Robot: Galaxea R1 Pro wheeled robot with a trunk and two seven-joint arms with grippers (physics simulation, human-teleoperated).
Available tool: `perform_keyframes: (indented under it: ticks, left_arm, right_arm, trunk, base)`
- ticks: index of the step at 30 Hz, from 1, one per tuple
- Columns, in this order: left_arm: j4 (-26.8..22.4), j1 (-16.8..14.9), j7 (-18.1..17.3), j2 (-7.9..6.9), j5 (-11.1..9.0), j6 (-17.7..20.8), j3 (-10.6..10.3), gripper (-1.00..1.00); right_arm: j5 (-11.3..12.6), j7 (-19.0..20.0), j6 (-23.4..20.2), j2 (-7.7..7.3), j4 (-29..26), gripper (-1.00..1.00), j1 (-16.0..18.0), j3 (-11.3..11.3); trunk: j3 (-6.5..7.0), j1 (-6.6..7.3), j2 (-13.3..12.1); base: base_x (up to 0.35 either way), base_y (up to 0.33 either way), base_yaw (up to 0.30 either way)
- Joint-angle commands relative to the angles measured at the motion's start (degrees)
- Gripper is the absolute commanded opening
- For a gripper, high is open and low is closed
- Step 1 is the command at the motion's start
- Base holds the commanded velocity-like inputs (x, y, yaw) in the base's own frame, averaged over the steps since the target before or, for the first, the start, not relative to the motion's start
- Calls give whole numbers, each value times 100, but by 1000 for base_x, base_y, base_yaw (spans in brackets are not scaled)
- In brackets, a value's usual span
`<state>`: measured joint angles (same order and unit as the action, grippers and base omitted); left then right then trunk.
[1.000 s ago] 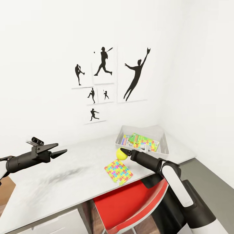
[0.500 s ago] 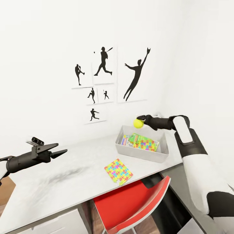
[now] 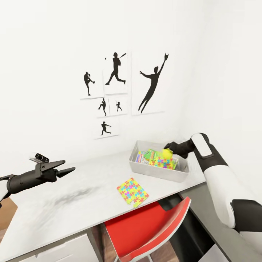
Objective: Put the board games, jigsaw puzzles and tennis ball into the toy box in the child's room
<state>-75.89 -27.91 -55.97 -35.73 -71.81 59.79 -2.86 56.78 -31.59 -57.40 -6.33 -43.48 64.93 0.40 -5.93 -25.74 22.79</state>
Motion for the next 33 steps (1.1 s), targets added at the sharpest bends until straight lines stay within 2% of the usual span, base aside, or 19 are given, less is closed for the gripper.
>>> perform_keyframes:
  ticks: [1,3,7,21,33]
  left_arm:
    - [4,-10,-19,-5,-8,19,-12,100]
    - [4,-11,-19,-5,-8,20,-12,100]
    - [4,-9,-19,-5,-8,16,-12,100]
    - [4,-11,-19,-5,-2,15,-12,100]
    - [4,-8,-13,2,0,15,-16,100]
  right_arm:
    - [88,-163,49,-32,28,-100,24,4]
    - [88,-486,322,-89,263,-100,84,12]
    - [88,-813,482,-122,638,-100,131,15]
    - [88,-824,493,-140,561,-100,84,56]
    - [88,-806,492,-141,560,-100,54,48]
  trunk:
    - [-13,-4,13]
    - [-13,-4,13]
    - [-13,-4,13]
    - [-13,-4,13]
    - [-13,-4,13]
  base:
    - [0,0,0]
    - [0,0,0]
    - [0,0,0]
    - [0,-4,0]
    - [57,-118,0]
